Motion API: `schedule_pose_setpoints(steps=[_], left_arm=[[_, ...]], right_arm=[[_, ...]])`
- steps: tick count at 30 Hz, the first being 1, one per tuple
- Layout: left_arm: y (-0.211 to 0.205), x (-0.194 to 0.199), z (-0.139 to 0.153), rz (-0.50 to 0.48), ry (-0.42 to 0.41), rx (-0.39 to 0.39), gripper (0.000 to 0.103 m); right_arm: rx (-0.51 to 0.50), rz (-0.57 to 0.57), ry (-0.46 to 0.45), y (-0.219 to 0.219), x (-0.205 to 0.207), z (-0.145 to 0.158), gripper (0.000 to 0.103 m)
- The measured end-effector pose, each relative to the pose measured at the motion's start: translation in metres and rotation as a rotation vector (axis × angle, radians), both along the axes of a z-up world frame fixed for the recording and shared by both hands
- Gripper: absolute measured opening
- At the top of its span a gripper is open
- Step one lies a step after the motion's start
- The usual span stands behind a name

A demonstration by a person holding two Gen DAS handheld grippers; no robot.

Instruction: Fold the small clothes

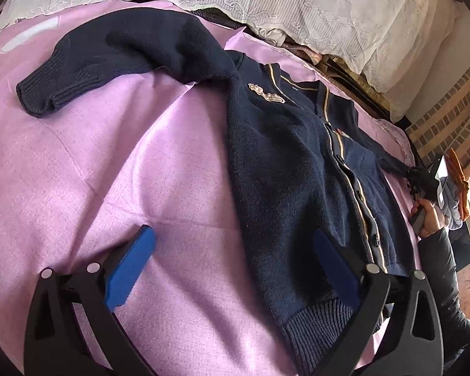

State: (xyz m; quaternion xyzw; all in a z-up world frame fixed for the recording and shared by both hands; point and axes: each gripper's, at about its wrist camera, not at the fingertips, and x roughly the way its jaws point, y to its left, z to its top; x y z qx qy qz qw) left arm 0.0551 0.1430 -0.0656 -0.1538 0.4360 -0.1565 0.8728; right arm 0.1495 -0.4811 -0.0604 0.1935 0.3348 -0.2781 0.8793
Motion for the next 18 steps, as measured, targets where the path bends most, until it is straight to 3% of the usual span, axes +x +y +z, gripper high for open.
schedule_pose_setpoints(steps=[1, 3, 4, 6, 7, 9, 11, 12, 14, 16, 18], left_arm=[[0.001, 0.000, 0.001, 0.005, 0.002, -0.007, 0.098], [0.009, 0.000, 0.004, 0.025, 0.007, -0.038, 0.098], [0.016, -0.001, 0.007, 0.039, 0.008, -0.064, 0.098], [0.034, -0.002, 0.016, 0.082, 0.006, -0.119, 0.098], [0.046, -0.001, 0.021, 0.117, 0.003, -0.142, 0.098], [0.074, 0.006, 0.028, 0.187, 0.010, -0.179, 0.098], [0.101, 0.017, 0.030, 0.245, 0.020, -0.235, 0.098], [0.114, 0.026, 0.028, 0.269, 0.039, -0.273, 0.098], [0.130, 0.039, 0.020, 0.306, 0.071, -0.326, 0.097], [0.136, 0.050, 0.014, 0.329, 0.075, -0.318, 0.095], [0.132, 0.055, 0.014, 0.353, 0.062, -0.243, 0.087]], right_arm=[[0.029, 0.003, 0.039, -0.003, 0.000, -0.005, 0.013], [0.077, -0.009, 0.024, -0.009, -0.009, -0.005, 0.019], [0.081, -0.034, 0.011, -0.011, -0.017, -0.003, 0.029], [0.037, -0.082, -0.027, -0.004, -0.037, 0.007, 0.041], [0.012, -0.085, -0.056, 0.004, -0.046, 0.012, 0.041], [-0.009, -0.041, -0.148, 0.019, -0.059, 0.024, 0.043], [-0.015, 0.025, -0.224, 0.043, -0.072, 0.034, 0.052], [-0.020, 0.057, -0.251, 0.055, -0.075, 0.038, 0.057], [-0.052, 0.120, -0.281, 0.076, -0.082, 0.043, 0.058], [-0.086, 0.174, -0.290, 0.094, -0.081, 0.048, 0.058], [-0.119, 0.211, -0.276, 0.106, -0.073, 0.052, 0.059]])
